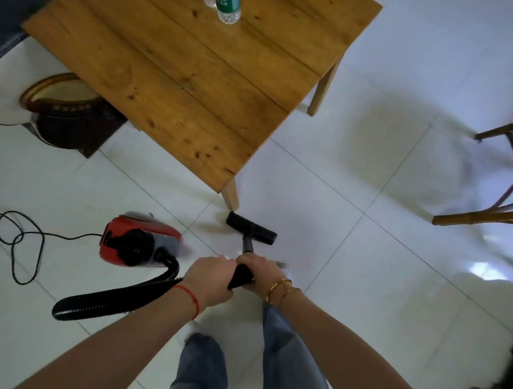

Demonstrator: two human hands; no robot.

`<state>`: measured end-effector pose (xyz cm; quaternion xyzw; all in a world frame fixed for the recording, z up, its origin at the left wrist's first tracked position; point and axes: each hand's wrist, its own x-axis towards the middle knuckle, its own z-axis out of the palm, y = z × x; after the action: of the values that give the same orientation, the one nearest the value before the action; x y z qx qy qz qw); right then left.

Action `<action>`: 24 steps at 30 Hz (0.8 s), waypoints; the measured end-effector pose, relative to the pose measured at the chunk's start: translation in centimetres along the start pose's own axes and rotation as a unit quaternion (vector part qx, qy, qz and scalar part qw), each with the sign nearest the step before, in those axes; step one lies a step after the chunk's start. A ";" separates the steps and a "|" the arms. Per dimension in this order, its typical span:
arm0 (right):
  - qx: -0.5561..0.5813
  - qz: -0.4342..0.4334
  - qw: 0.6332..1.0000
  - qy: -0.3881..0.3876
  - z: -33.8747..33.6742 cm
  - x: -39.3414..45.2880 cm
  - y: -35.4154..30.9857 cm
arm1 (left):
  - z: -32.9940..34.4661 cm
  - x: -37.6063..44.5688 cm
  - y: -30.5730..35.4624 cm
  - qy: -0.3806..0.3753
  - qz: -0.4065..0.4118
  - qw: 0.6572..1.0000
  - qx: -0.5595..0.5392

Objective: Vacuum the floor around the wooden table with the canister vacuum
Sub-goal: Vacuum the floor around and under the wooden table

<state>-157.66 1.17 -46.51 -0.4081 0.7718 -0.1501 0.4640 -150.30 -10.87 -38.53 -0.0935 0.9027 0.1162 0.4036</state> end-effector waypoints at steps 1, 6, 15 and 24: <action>-0.003 0.002 1.000 -0.002 -0.9 -0.2 0.5 | -0.6 0.4 0.7 0.004 -0.004 1.000 -0.006; -0.001 0.007 1.000 -0.014 -3.8 -0.4 2.4 | -2.4 2.0 3.2 0.017 -0.028 0.999 -0.034; -0.017 -0.010 1.000 0.005 -7.3 1.9 7.0 | -4.9 6.8 5.1 0.042 -0.048 0.996 -0.055; -0.069 -0.017 0.997 0.034 -15.5 8.1 13.2 | -9.6 16.6 6.4 0.102 -0.074 0.989 -0.076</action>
<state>-179.02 0.90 -51.28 -0.4466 0.7886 -0.1185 0.4058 -169.69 -8.76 -43.91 -0.2018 0.9181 0.1441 0.3091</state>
